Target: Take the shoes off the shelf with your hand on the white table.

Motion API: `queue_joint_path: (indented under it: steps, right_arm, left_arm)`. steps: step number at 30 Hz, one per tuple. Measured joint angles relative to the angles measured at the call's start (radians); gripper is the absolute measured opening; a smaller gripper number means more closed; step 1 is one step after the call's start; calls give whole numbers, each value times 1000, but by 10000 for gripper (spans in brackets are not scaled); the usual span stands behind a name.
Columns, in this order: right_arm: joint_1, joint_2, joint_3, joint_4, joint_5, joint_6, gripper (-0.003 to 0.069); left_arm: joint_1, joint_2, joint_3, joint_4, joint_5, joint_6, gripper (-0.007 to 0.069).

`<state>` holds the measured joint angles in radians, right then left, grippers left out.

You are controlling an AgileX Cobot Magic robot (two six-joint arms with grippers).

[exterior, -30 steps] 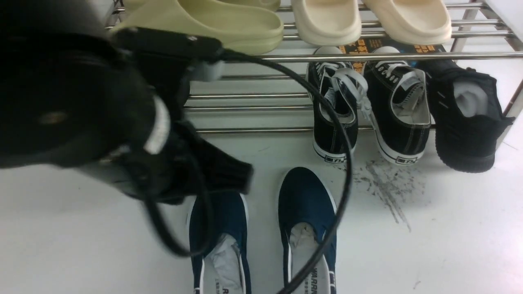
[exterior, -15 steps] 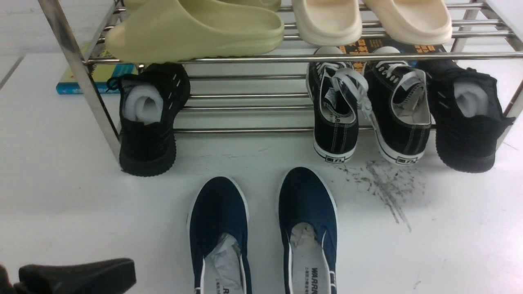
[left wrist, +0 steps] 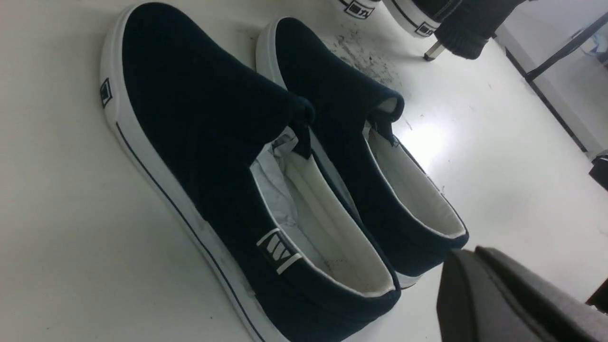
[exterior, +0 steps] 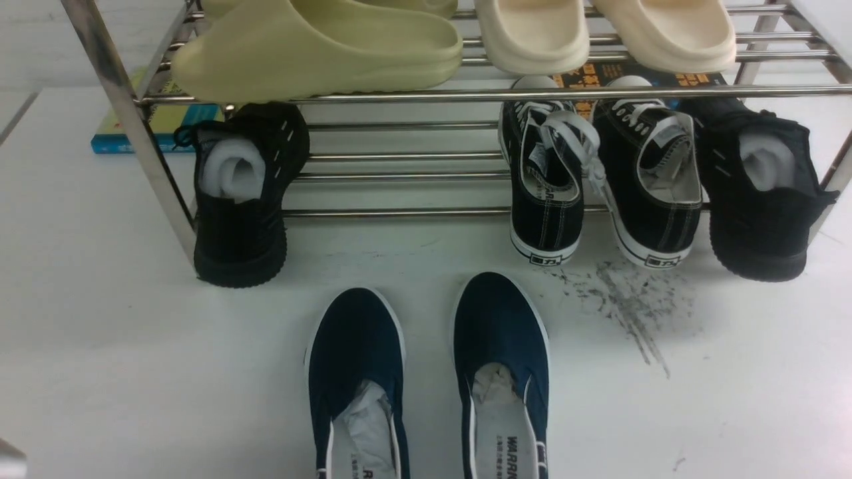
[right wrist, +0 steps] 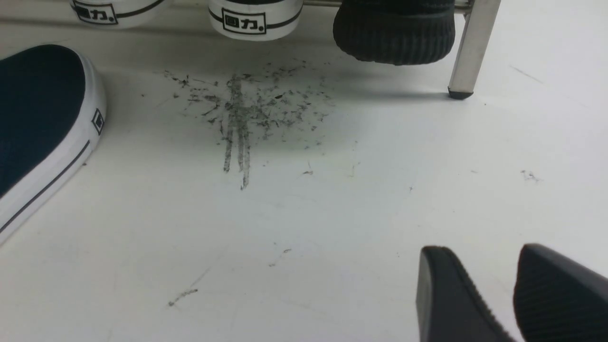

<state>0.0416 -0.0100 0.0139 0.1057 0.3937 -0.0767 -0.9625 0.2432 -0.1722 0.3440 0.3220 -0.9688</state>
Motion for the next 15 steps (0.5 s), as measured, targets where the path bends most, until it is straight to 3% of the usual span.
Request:
queue_joint_path:
  steps: [15]
  right_arm:
    - [0, 0, 0, 0, 0, 0, 240]
  left_arm:
    - [0, 0, 8, -35, 13, 9, 33]
